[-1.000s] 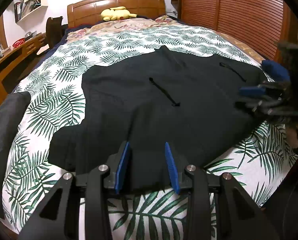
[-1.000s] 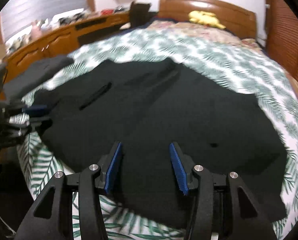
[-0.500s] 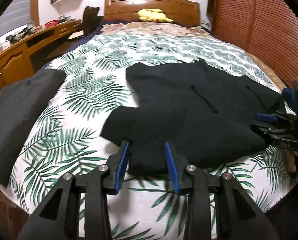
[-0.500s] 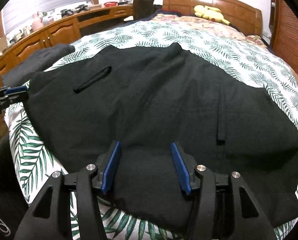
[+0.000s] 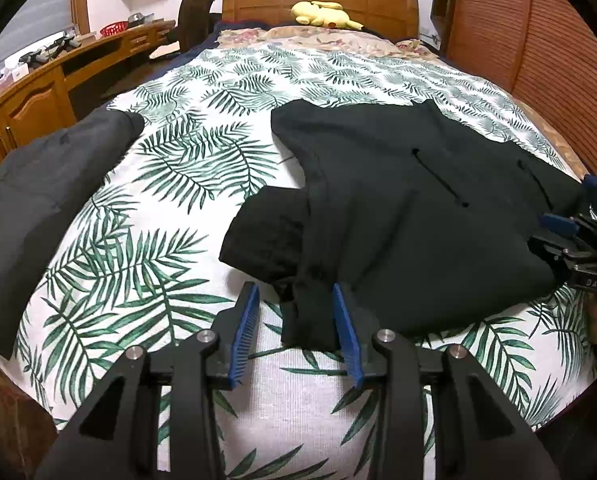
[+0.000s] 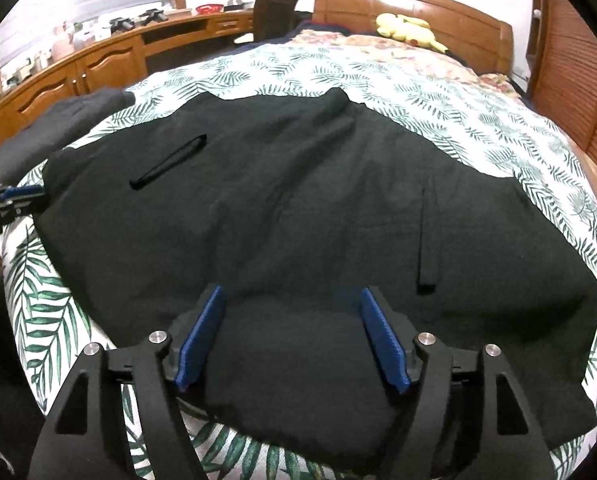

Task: Fold large clothes

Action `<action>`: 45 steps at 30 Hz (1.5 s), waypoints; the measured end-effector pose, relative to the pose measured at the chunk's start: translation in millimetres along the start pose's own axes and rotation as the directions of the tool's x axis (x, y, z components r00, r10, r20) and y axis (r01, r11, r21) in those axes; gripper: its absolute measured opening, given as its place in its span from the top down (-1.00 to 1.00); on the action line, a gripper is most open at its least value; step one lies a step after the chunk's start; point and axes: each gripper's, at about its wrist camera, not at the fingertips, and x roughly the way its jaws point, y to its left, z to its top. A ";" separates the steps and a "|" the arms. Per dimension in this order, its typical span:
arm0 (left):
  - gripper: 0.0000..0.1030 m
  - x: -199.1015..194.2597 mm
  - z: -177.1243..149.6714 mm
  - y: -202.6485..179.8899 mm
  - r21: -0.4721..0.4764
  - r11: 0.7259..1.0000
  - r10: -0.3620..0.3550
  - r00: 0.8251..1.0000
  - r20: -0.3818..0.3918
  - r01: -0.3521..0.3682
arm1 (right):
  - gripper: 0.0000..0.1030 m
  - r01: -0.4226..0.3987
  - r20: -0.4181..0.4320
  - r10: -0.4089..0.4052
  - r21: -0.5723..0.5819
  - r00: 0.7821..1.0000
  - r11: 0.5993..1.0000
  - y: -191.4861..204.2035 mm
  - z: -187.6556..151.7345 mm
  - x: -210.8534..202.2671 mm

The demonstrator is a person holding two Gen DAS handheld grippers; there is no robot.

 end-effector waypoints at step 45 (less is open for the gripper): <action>0.98 -109.1 134.3 -223.7 0.343 0.919 -0.294 0.917 0.268 0.195 | -0.47 0.100 0.048 -0.110 0.167 0.993 0.981 -121.0 -54.7 -88.8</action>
